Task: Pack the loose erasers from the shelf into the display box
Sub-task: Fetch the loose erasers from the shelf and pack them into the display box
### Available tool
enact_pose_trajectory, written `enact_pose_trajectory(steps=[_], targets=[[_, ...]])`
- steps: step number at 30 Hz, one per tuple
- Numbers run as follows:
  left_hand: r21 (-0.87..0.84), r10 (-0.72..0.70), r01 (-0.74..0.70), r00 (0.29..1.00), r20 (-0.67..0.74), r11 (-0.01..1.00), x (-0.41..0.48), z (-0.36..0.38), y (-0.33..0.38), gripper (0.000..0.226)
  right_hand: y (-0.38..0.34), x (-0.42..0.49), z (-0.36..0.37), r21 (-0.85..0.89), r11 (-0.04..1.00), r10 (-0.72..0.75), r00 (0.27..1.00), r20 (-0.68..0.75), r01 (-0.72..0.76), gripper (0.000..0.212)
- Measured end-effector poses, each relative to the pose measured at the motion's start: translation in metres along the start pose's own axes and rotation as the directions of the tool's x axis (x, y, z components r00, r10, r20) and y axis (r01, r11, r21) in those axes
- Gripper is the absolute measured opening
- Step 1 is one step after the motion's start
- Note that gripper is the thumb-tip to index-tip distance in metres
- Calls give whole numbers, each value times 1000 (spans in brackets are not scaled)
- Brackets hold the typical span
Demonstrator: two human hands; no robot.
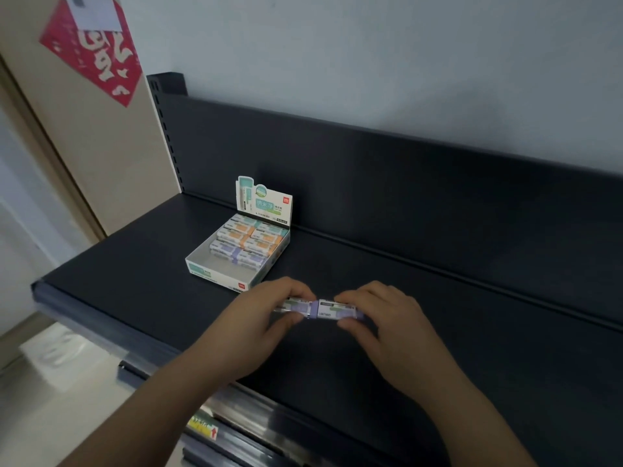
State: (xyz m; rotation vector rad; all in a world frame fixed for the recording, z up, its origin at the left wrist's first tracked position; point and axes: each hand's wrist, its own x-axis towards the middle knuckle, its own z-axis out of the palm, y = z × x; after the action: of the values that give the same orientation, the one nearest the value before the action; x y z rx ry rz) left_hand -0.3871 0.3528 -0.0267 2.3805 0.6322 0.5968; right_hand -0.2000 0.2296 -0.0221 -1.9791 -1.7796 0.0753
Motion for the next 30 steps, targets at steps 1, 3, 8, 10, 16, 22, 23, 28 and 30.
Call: enact_pose_trajectory(steps=[1, 3, 8, 10, 16, 22, 23, 28, 30], targets=[[-3, -3, 3, 1000, 1, 1000, 0, 0, 0, 28, 0, 1, 0, 3, 1000, -1, 1000, 8, 0, 26], [-11, -13, 14, 1000, 7, 1000, 0, -1, -2, 27, 0, 3, 1, 11, 1000, -5, 1000, 29, 4, 26], [-43, -10, 10, 1000, 11, 999, 1, -3, -13, 27, -2, 6, 5, 1, 1000, -13, 998, 58, 13, 24], [-52, 15, -14, 1000, 16, 999, 5, -3, -18, 28, -3, 7, 7, -17, 1000, -2, 999, 37, 3, 23], [-14, 136, -135, 990, 49, 991, 27, -28, -37, 25, -22, 24, 11, -104, 994, 34, 997, -74, -41, 24], [158, 239, -251, 967, 92, 955, 45, -81, -77, 25, -63, 61, 33, -174, 977, 94, 980, -173, -124, 25], [171, 245, -258, 965, 93, 951, 49, -90, -86, 24, -71, 69, 38, -177, 975, 102, 977, -187, -136, 26], [187, 197, -233, 961, 192, 954, 69, -118, -130, 25, -100, 103, 66, -250, 942, 173, 962, -210, -224, 25], [186, 163, -205, 962, 220, 961, 77, -120, -140, 23, -104, 115, 74, -264, 931, 202, 958, -201, -252, 25]])
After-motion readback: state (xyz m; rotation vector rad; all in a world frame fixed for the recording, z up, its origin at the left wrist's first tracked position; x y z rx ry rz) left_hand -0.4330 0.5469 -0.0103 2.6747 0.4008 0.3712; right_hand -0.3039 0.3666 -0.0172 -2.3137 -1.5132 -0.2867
